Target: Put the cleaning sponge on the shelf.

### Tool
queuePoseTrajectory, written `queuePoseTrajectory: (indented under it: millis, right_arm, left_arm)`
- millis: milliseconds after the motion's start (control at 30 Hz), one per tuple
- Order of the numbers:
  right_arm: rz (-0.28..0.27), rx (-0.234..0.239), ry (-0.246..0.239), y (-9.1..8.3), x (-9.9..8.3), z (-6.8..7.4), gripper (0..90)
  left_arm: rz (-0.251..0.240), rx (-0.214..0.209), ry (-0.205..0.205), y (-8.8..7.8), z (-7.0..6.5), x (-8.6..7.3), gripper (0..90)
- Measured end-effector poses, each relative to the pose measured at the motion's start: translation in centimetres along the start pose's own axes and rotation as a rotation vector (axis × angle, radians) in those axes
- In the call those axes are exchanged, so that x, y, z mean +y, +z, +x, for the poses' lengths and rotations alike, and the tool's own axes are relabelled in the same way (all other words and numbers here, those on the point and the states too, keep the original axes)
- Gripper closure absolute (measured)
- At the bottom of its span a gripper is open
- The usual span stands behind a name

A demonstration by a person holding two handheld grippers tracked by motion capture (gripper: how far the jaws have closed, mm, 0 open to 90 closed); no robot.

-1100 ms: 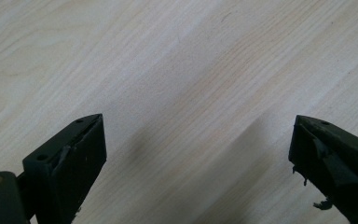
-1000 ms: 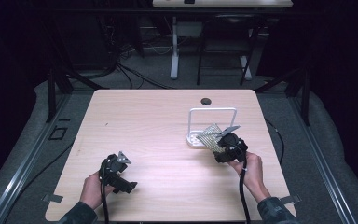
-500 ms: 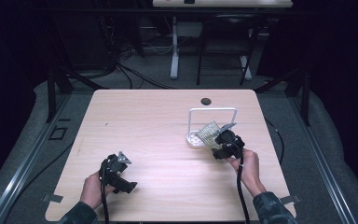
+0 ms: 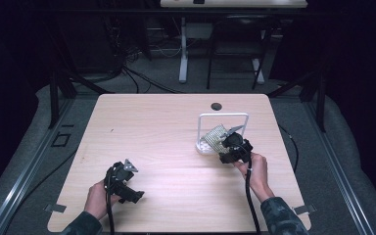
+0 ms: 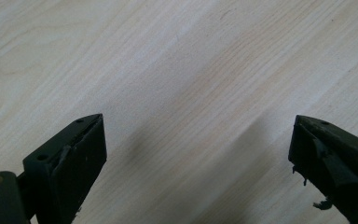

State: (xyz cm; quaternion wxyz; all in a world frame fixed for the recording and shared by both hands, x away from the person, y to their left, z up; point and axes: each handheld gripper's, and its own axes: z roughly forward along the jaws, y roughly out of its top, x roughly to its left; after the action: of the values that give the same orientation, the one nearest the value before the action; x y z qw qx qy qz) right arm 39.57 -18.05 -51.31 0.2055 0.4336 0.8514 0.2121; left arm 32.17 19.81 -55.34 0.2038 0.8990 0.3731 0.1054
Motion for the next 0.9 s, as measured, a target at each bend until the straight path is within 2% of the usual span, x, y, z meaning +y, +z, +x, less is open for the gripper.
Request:
queuePoseTrajectory:
  millis: [333,467,700,900]
  right_arm:
    - [0.006,-0.03,0.009,1.1,0.4,0.0,36.6]
    - [0.017,-0.026,0.035,1.7,0.8,-0.1,36.3]
    - [0.036,-0.043,0.041,2.9,1.7,0.0,34.8]
    - [0.054,-0.072,0.018,3.8,2.0,0.2,34.4]
  left_arm:
    - [-0.002,0.003,0.007,0.0,-0.1,0.0,4.2]
    - [0.0,0.001,0.011,-0.1,-0.1,0.0,4.3]
    - [-0.001,0.002,0.007,-0.1,0.1,-0.1,4.4]
    - [0.001,0.002,0.008,-0.1,0.1,-0.1,4.4]
